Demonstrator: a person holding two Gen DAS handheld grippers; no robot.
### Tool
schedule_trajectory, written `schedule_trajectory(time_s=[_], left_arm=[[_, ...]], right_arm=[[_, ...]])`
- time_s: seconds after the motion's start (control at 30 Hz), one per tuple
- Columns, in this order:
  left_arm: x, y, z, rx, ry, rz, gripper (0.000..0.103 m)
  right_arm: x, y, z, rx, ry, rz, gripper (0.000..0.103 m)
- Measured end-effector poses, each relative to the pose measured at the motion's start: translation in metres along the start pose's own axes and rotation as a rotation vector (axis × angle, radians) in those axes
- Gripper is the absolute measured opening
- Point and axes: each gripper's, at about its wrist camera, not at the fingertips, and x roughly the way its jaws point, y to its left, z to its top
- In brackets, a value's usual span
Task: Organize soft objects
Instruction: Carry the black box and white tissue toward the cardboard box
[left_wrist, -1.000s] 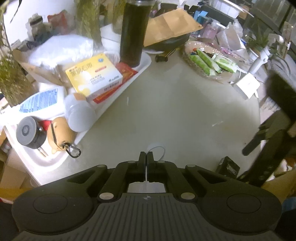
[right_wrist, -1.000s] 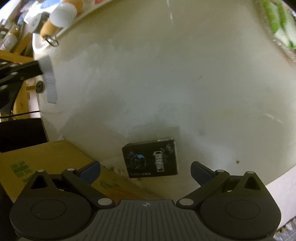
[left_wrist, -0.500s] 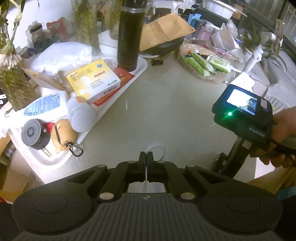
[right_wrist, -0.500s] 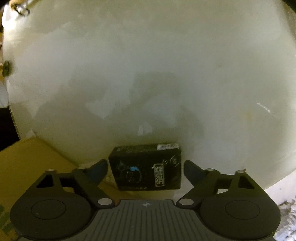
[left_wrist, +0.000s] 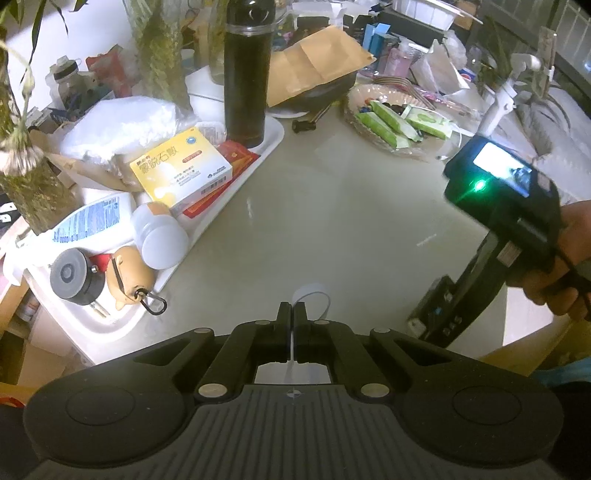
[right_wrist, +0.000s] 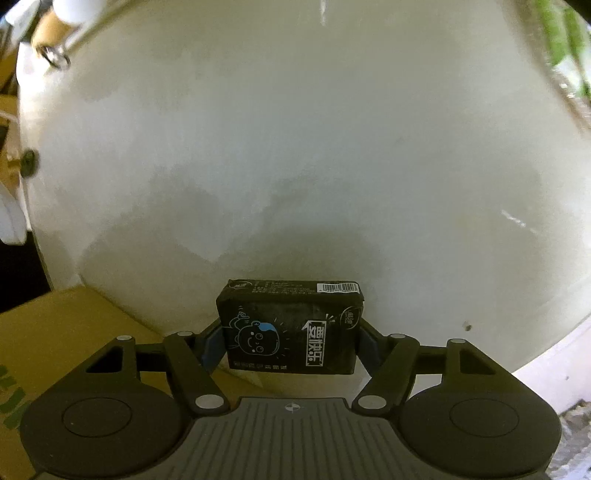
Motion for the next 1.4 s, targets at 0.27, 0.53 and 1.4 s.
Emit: schedule_trajectory(time_s=[0.27, 0.53, 1.4], left_arm=[[-0.018, -0.012, 0.009, 0.028, 0.015, 0.020, 0.001], [-0.044, -0.026, 0.018, 0.049, 0.007, 0.004, 0.001], [-0.177, -0.078, 0.011, 0.183, -0.331, 0.030, 0.001]], right_arm=[[-0.055, -0.018, -0.033, 0.041, -0.218, -0.019, 0.072], [-0.110, -0.027, -0.079, 0.044, -0.468, -0.056, 0.072], [-0.238, -0.051, -0.241, 0.076, -1.049, -0.028, 0.072]])
